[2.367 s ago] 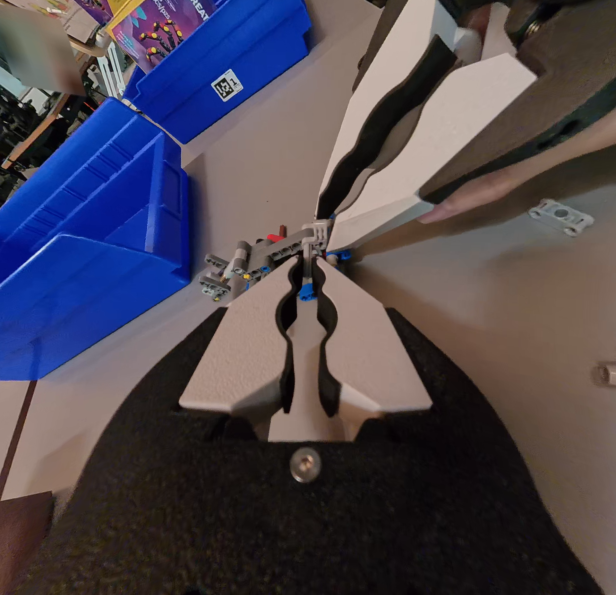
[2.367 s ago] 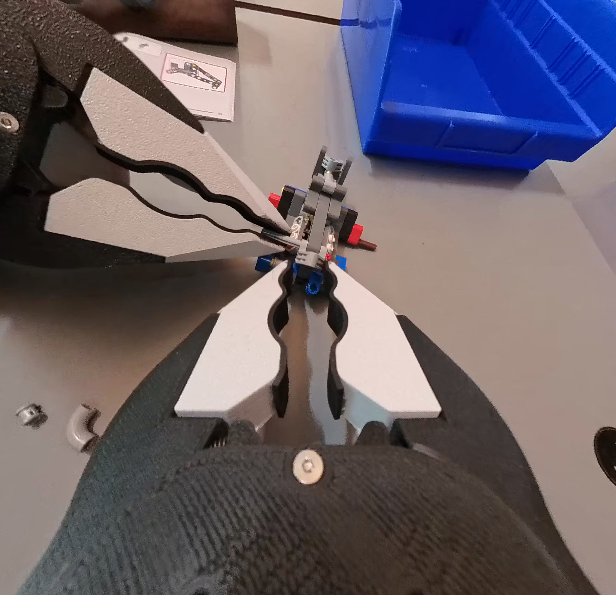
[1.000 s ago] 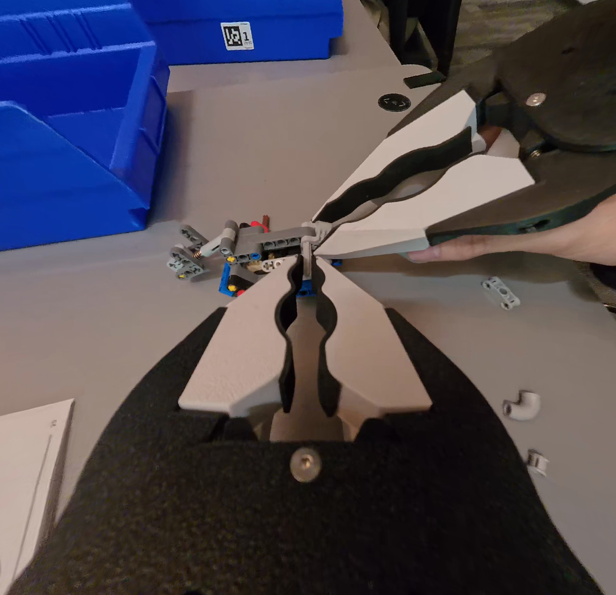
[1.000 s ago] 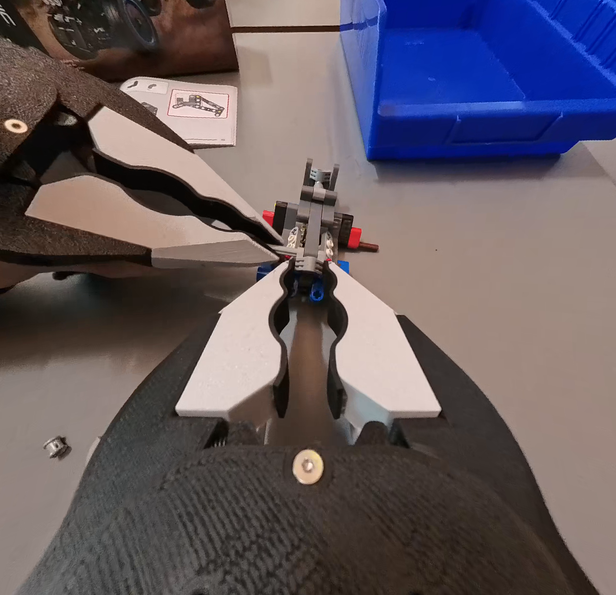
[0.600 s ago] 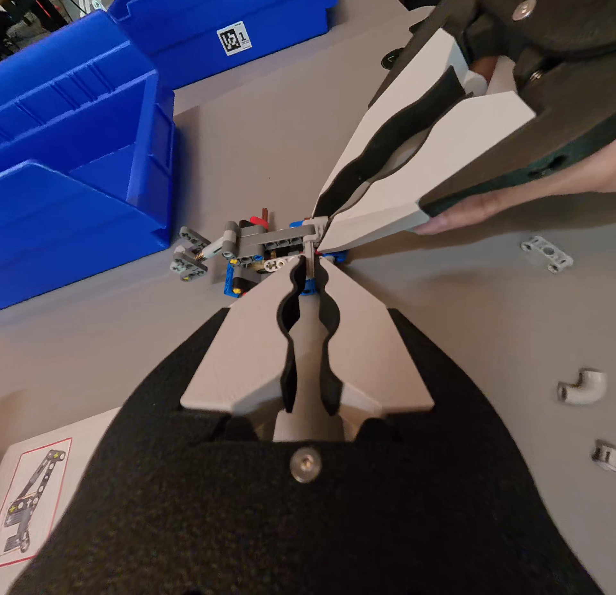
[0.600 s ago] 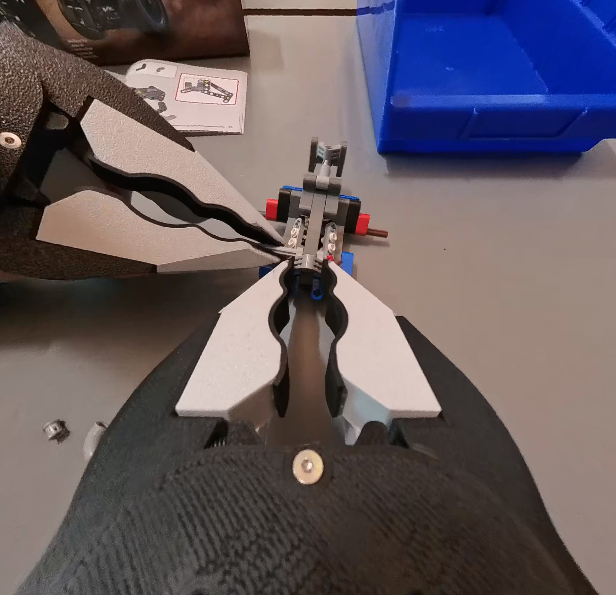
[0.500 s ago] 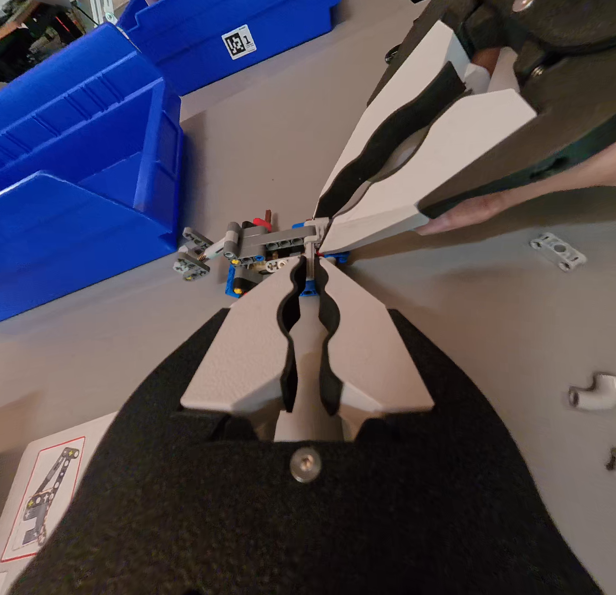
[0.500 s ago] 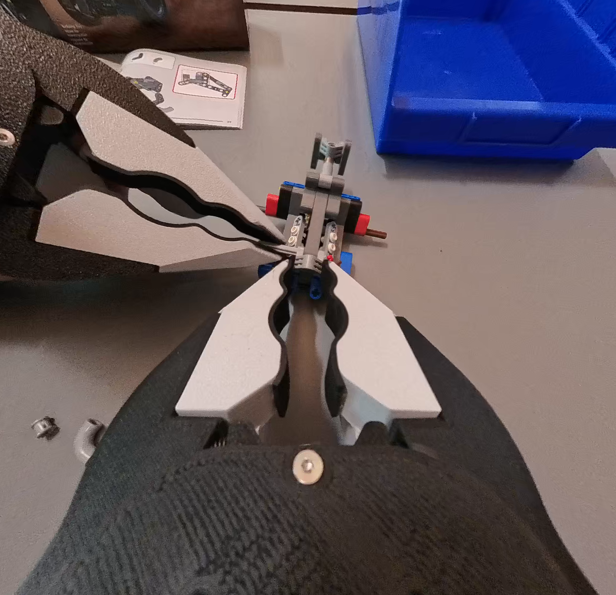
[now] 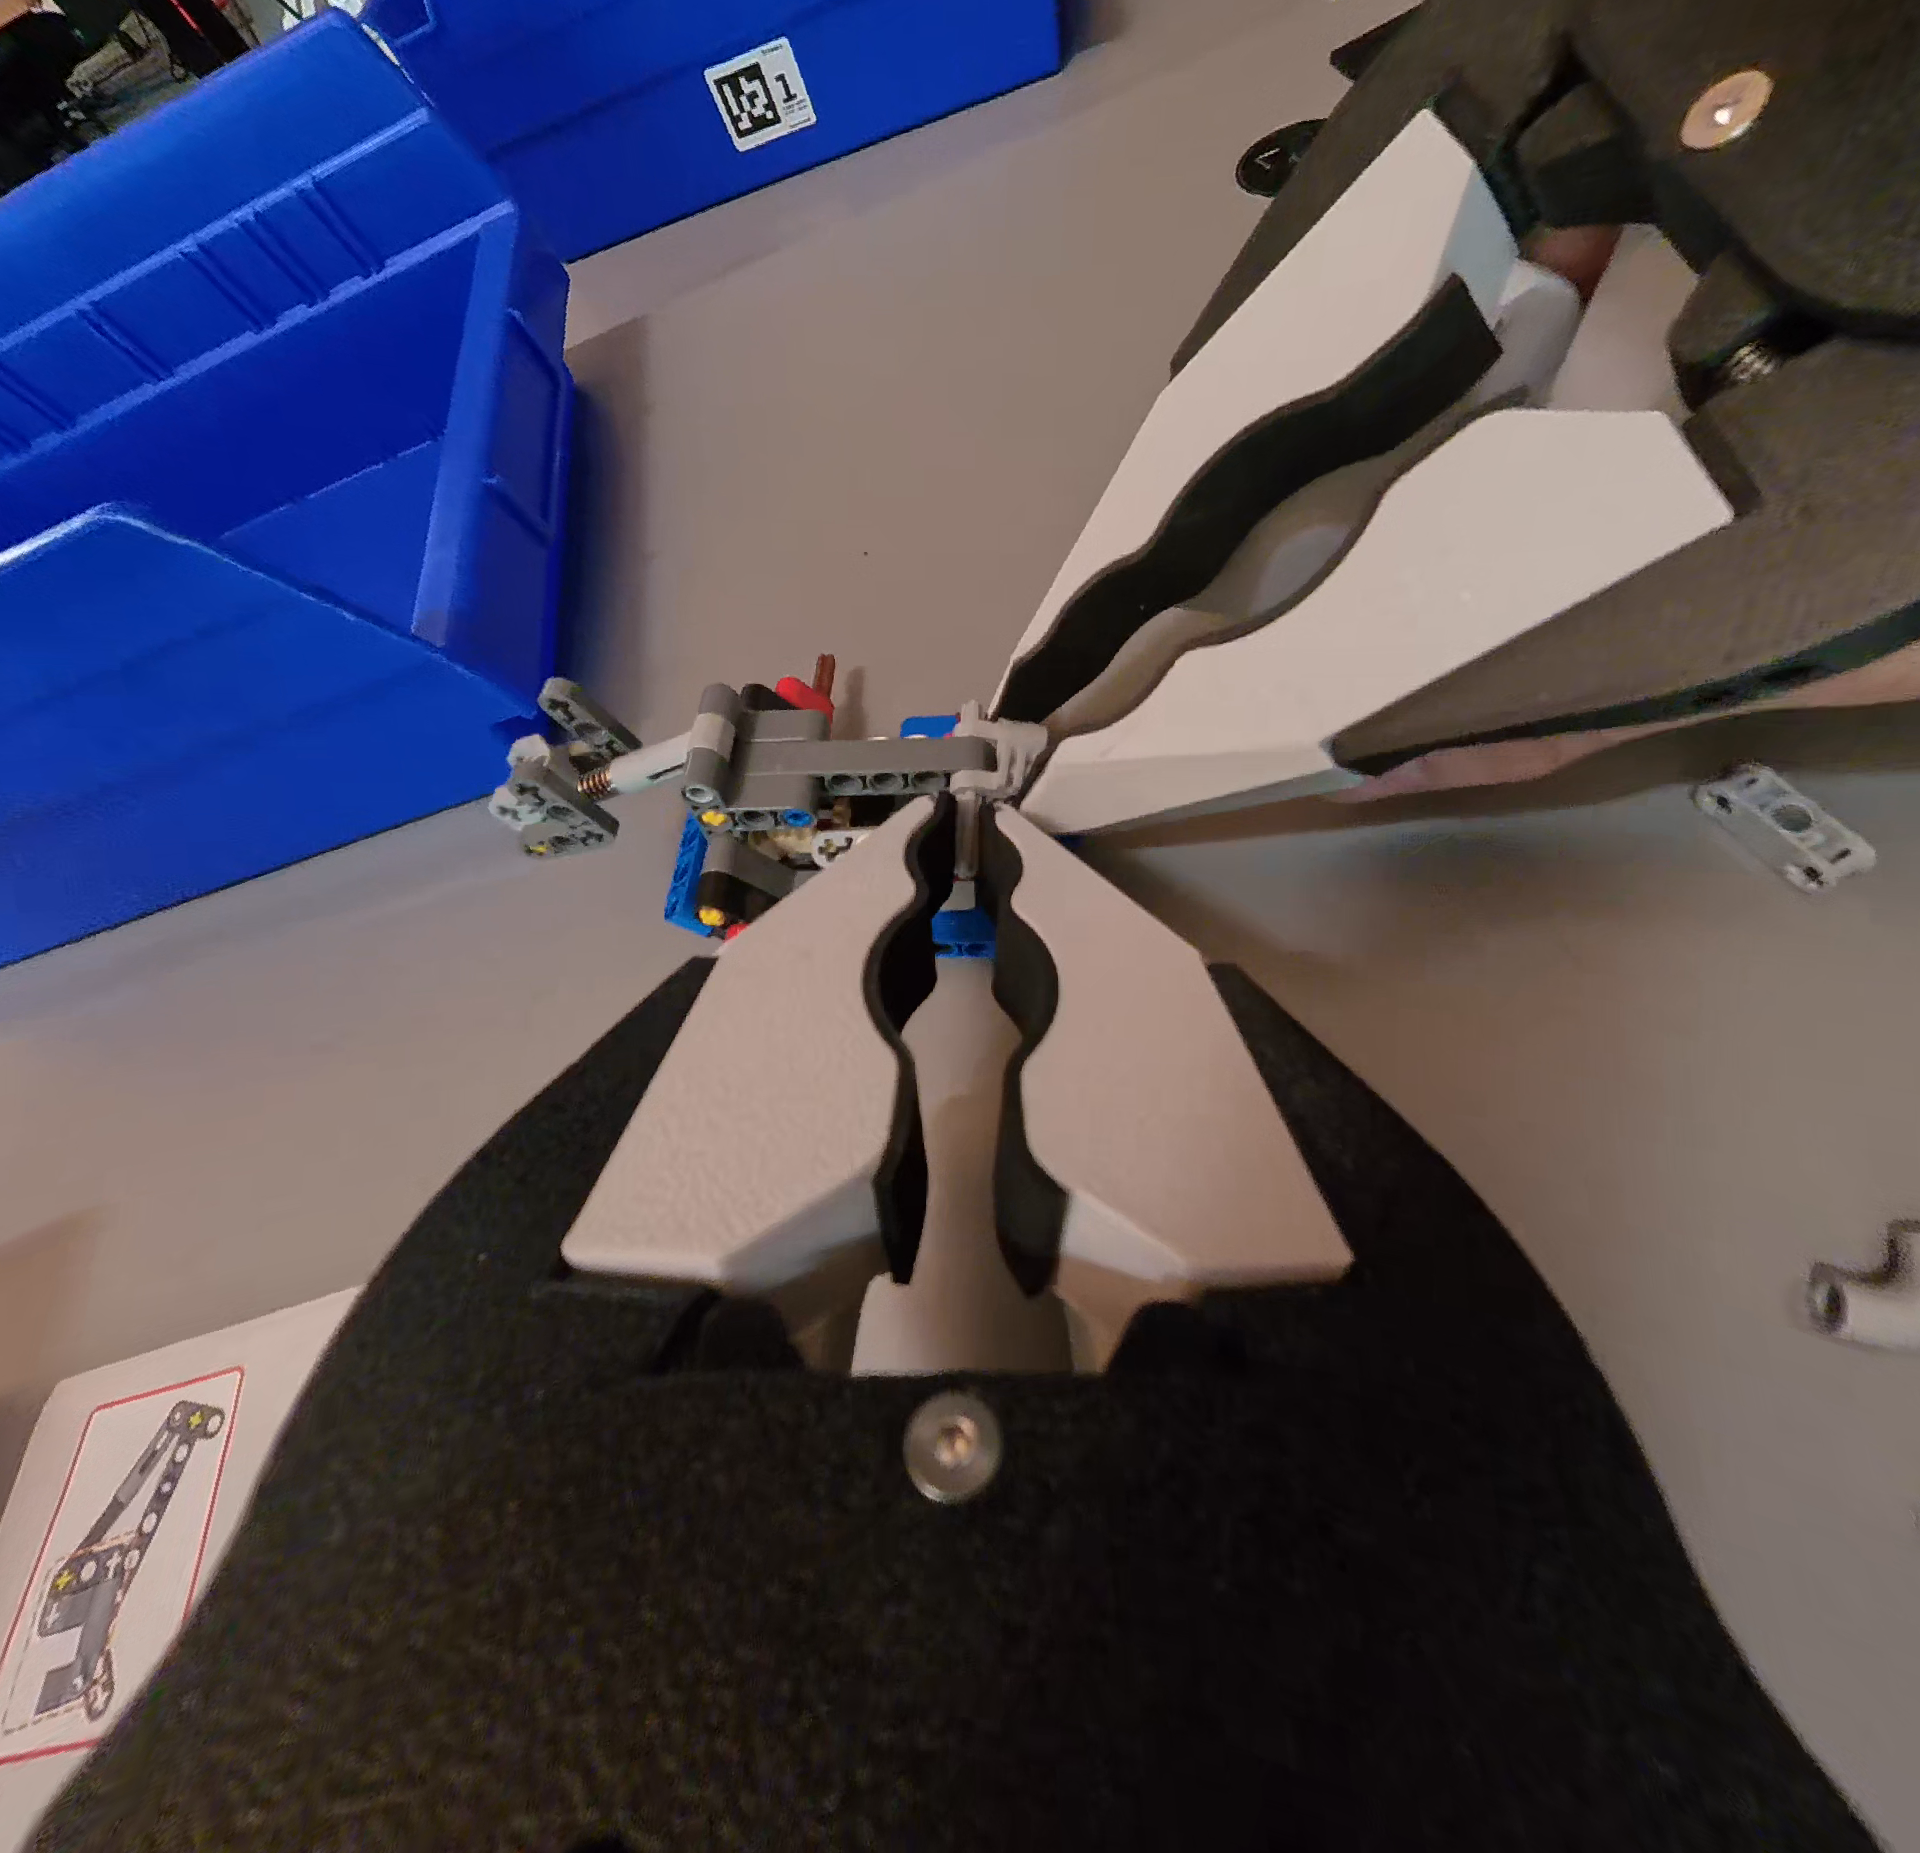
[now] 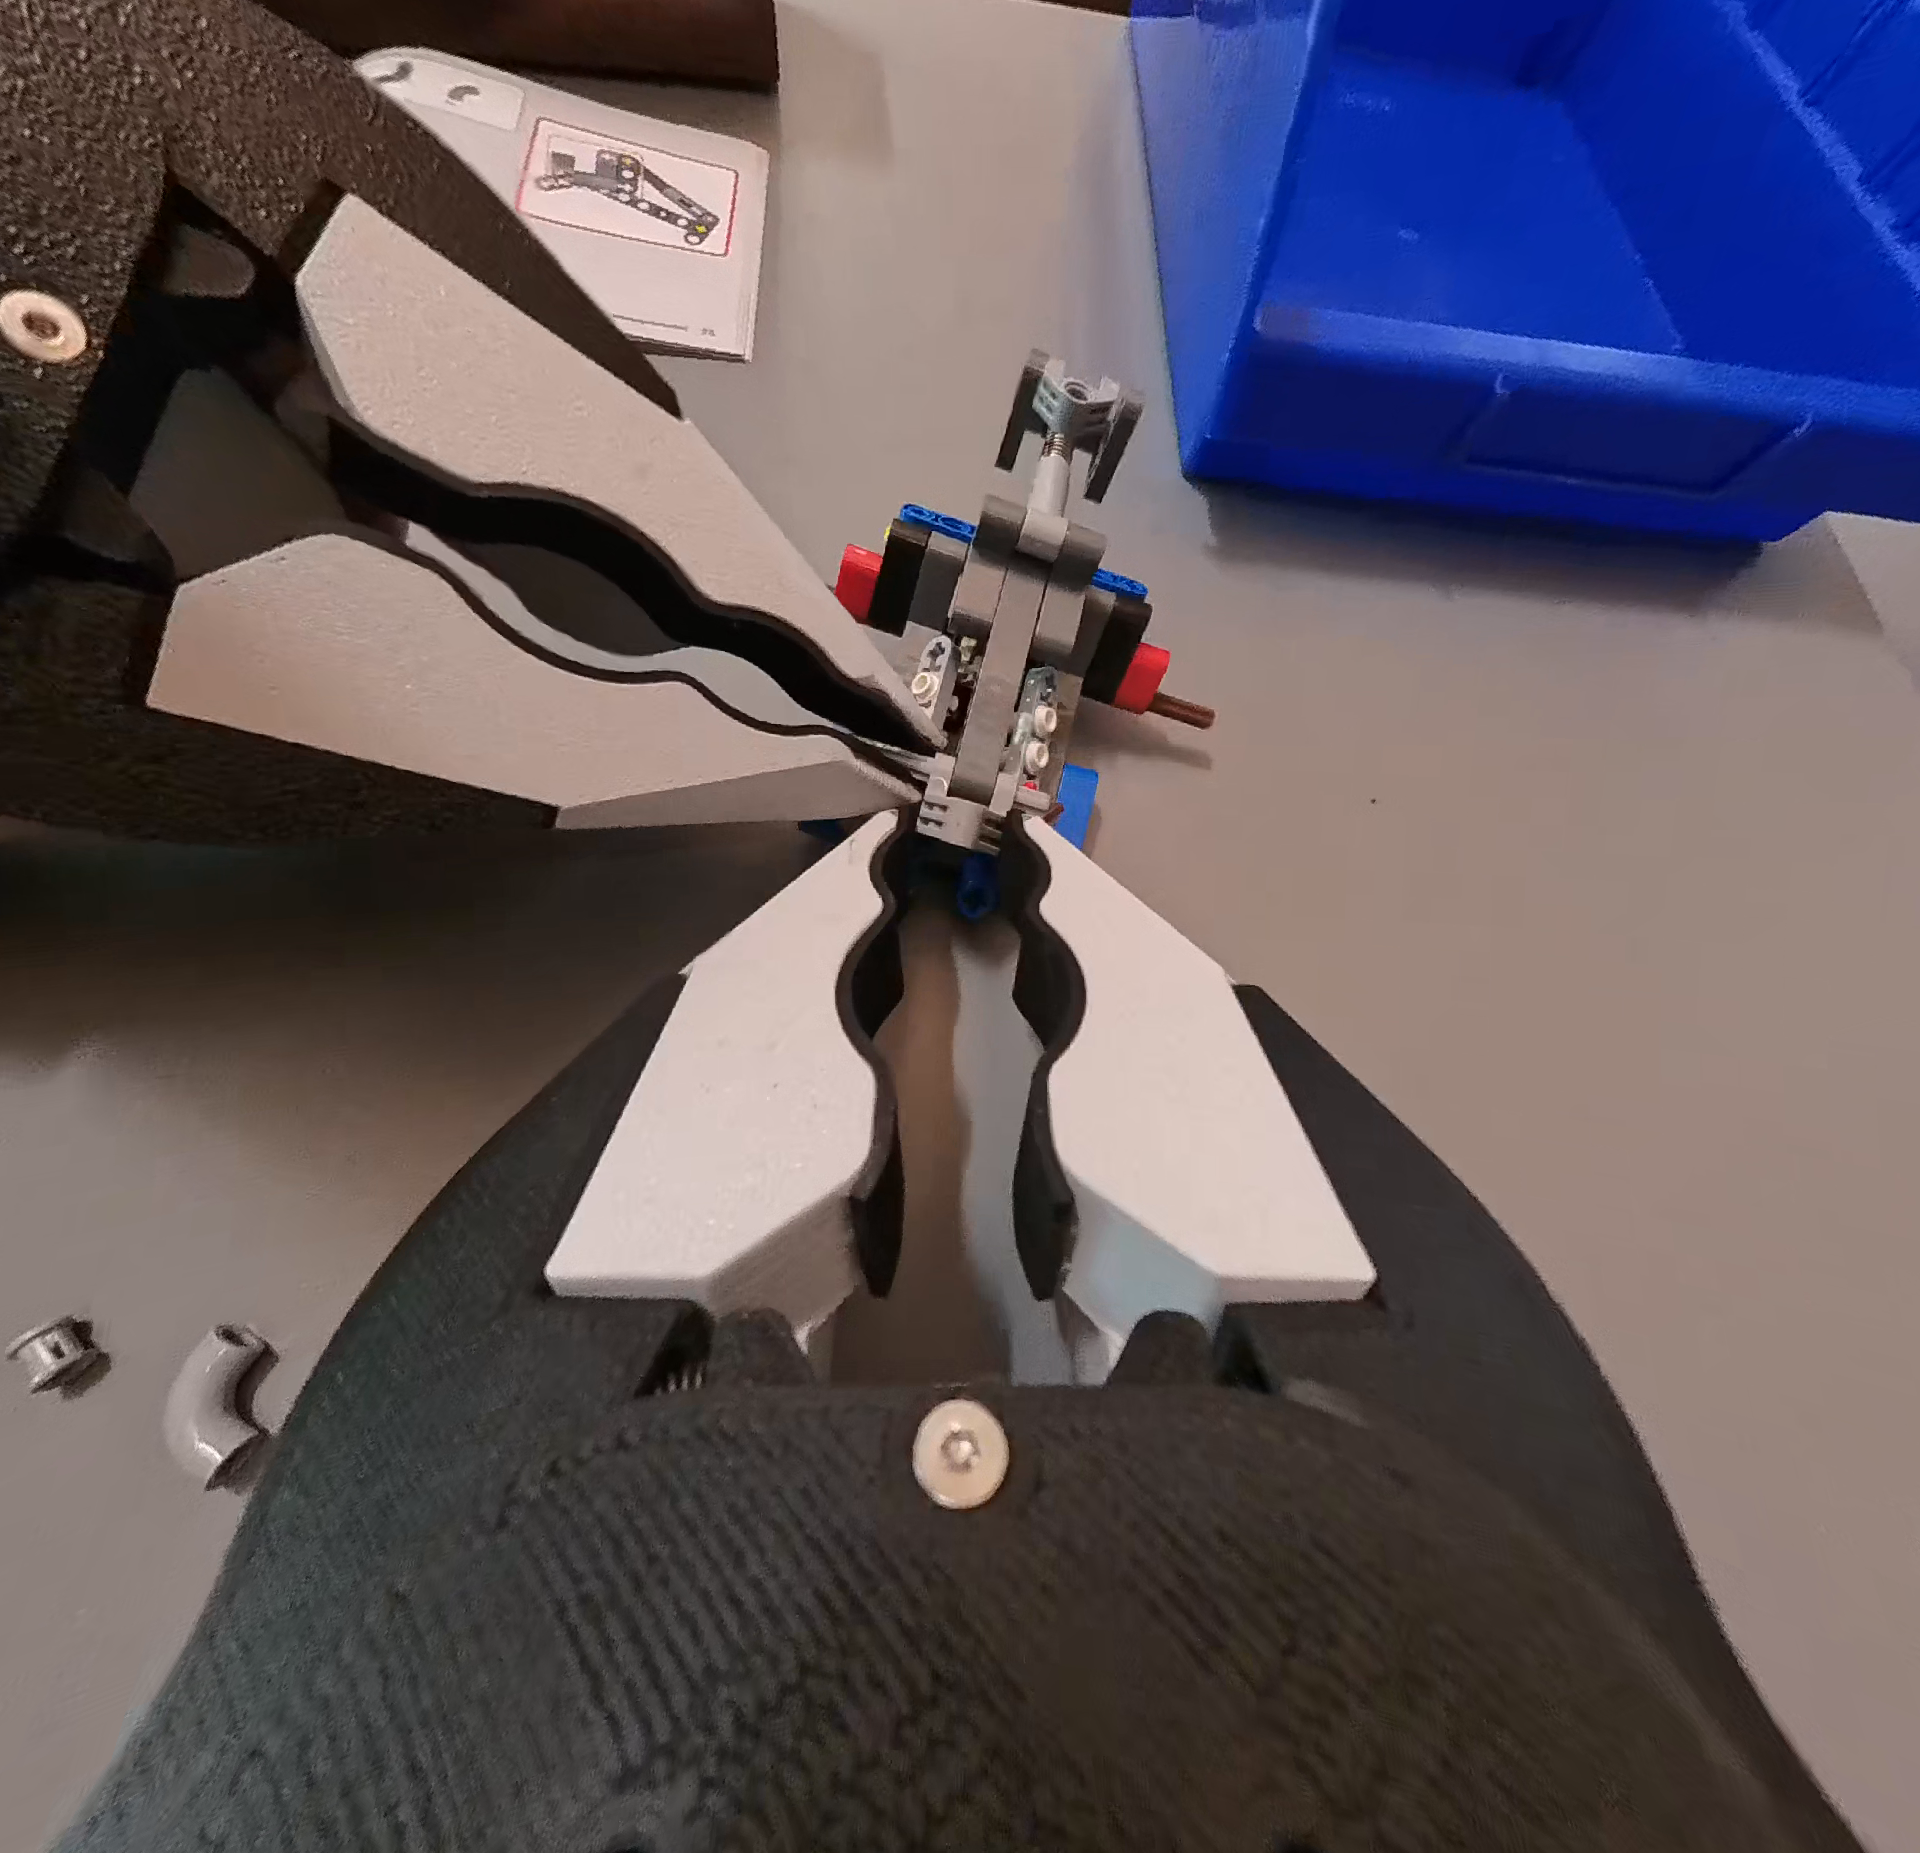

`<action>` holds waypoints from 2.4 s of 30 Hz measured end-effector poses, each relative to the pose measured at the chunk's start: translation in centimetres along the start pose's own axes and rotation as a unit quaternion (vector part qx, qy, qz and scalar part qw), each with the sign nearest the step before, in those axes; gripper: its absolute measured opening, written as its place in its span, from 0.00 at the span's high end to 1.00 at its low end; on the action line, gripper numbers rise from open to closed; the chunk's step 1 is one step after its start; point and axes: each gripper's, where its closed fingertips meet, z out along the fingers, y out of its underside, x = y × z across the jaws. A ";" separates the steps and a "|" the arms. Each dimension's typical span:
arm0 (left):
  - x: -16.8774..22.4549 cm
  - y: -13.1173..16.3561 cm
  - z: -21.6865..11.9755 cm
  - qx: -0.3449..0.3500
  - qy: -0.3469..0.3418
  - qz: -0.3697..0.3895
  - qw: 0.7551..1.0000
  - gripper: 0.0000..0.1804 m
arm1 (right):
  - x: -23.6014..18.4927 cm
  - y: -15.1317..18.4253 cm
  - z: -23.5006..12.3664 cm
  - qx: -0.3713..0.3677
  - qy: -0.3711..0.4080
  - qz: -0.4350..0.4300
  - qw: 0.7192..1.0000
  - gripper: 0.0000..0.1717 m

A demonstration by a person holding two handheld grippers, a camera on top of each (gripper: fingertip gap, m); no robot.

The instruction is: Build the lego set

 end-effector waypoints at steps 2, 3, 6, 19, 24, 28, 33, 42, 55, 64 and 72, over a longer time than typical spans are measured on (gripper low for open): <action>0.0 -0.1 0.1 0.001 -0.005 0.007 1.000 1.00 | 0.2 0.0 0.0 0.000 -0.002 0.009 1.000 0.92; 0.0 0.0 0.1 0.001 -0.005 0.011 1.000 1.00 | 0.2 0.0 0.0 0.000 -0.001 0.009 1.000 0.92; 0.1 0.2 -0.1 0.001 0.006 0.021 1.000 0.98 | 0.1 0.0 0.1 -0.003 0.004 -0.004 1.000 0.92; 0.3 0.7 -0.7 -0.009 0.017 0.004 1.000 1.00 | 0.2 0.1 0.0 -0.003 -0.006 0.011 1.000 0.92; 0.1 0.5 -0.7 -0.004 0.004 0.002 1.000 1.00 | 0.1 0.2 0.0 -0.004 0.000 0.003 1.000 0.92; 0.0 0.5 -0.6 -0.005 0.005 -0.003 1.000 1.00 | 0.2 0.2 0.0 -0.005 0.003 0.000 1.000 0.92; 0.0 0.6 -0.6 -0.007 0.003 -0.002 1.000 1.00 | 0.1 0.2 0.0 -0.005 0.003 -0.001 1.000 0.92; -0.2 0.5 -0.3 -0.009 0.002 -0.005 1.000 1.00 | 0.1 0.2 0.0 -0.006 0.005 -0.005 1.000 0.92; -0.4 0.0 -0.4 0.011 -0.004 0.003 1.000 1.00 | 0.2 -0.1 -0.2 0.008 -0.006 0.012 1.000 0.92; -0.9 0.0 -0.8 0.021 0.007 -0.031 0.999 1.00 | 0.4 -0.7 -1.1 0.042 0.018 -0.064 0.997 0.90; -0.4 0.6 -1.7 0.019 0.103 -0.139 0.985 1.00 | -0.5 -2.4 -2.2 0.109 -0.009 -0.158 0.981 0.93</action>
